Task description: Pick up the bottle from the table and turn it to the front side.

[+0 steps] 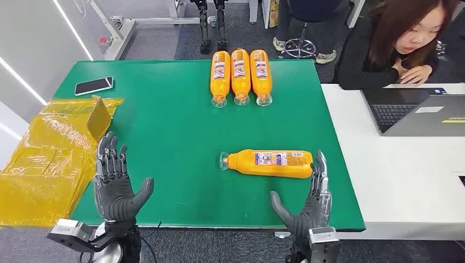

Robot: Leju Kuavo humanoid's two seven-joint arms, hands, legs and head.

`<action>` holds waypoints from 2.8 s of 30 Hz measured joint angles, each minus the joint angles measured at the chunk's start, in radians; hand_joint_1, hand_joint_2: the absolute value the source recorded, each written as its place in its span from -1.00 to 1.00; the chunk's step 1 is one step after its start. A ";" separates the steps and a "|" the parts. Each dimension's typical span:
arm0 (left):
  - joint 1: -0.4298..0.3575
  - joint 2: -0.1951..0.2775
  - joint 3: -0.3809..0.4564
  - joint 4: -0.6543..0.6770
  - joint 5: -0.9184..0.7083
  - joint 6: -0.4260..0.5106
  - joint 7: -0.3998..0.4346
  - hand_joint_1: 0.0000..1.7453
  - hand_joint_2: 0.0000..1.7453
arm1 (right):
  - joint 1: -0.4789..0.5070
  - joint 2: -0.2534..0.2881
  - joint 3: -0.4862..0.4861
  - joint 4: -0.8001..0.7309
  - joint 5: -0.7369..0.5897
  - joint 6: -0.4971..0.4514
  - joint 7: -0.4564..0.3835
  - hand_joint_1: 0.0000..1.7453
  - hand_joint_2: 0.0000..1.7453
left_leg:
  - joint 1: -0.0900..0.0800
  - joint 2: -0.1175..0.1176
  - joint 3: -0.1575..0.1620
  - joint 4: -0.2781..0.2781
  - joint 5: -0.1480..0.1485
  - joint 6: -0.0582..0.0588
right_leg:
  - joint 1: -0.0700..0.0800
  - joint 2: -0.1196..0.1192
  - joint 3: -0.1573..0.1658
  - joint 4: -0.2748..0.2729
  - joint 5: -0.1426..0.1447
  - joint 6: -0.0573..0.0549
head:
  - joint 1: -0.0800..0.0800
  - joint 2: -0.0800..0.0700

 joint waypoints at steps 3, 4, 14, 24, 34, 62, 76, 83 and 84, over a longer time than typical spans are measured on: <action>0.000 0.000 0.000 -0.002 -0.001 -0.001 0.003 -1.00 1.00 | -0.001 0.000 -0.001 0.001 -0.001 0.000 0.000 -1.00 1.00 | 0.000 0.000 0.000 0.000 0.000 0.000 | 0.000 0.000 0.000 0.000 0.000 0.000 | 0.000 0.000; 0.000 0.000 0.000 -0.003 -0.001 -0.001 0.004 -1.00 1.00 | -0.002 0.000 -0.001 0.001 -0.001 0.000 0.000 -1.00 1.00 | 0.000 0.000 0.000 0.000 0.000 0.000 | 0.000 0.000 0.000 0.000 0.000 0.000 | 0.000 0.000; 0.000 0.000 0.000 -0.019 -0.009 -0.005 0.015 -1.00 1.00 | -0.009 0.012 -0.003 0.013 -0.002 0.008 0.000 -1.00 1.00 | 0.000 0.000 0.000 0.000 0.000 0.000 | 0.000 0.000 0.000 0.000 0.000 0.000 | 0.000 0.000; 0.008 0.000 0.000 -0.019 -0.026 0.003 0.010 -1.00 1.00 | -0.006 -0.004 -0.027 0.012 0.430 -0.007 0.206 -1.00 1.00 | 0.000 0.000 0.000 0.000 0.000 0.000 | 0.000 0.000 0.000 0.000 0.000 0.000 | 0.000 0.000; 0.027 -0.006 0.000 -0.019 -0.052 -0.029 -0.003 -1.00 1.00 | -0.099 -0.154 -0.111 -0.008 0.881 0.260 0.519 -1.00 1.00 | -0.002 0.000 0.000 0.000 0.001 0.002 | -0.002 0.000 0.000 0.000 0.001 0.002 | 0.000 0.000; -0.009 -0.022 -0.010 0.054 -0.038 -0.094 0.009 -1.00 1.00 | -1.211 -0.245 0.311 0.803 0.199 1.221 0.640 -1.00 1.00 | -0.003 -0.002 -0.003 0.001 0.007 0.004 | -0.003 -0.001 -0.003 0.002 0.007 0.003 | 0.000 0.000; -0.028 -0.021 -0.017 0.086 -0.020 -0.091 0.015 -1.00 1.00 | -1.162 -0.234 0.575 0.881 0.092 1.149 0.634 -1.00 1.00 | -0.004 -0.002 -0.003 0.001 0.007 0.004 | -0.003 -0.001 -0.003 0.001 0.007 0.004 | 0.000 0.000; -0.030 -0.020 -0.017 0.092 -0.017 -0.091 0.015 -1.00 1.00 | -1.077 -0.241 0.637 0.907 0.096 1.061 0.616 -1.00 1.00 | -0.004 -0.002 -0.003 0.001 0.007 0.004 | -0.003 -0.001 -0.003 0.001 0.007 0.004 | 0.000 0.000; -0.031 -0.020 -0.017 0.093 -0.016 -0.091 0.015 -1.00 1.00 | -1.063 -0.244 0.641 0.911 0.096 1.046 0.614 -1.00 1.00 | -0.004 -0.002 -0.003 0.001 0.007 0.004 | -0.003 -0.001 -0.003 0.001 0.007 0.004 | 0.000 0.000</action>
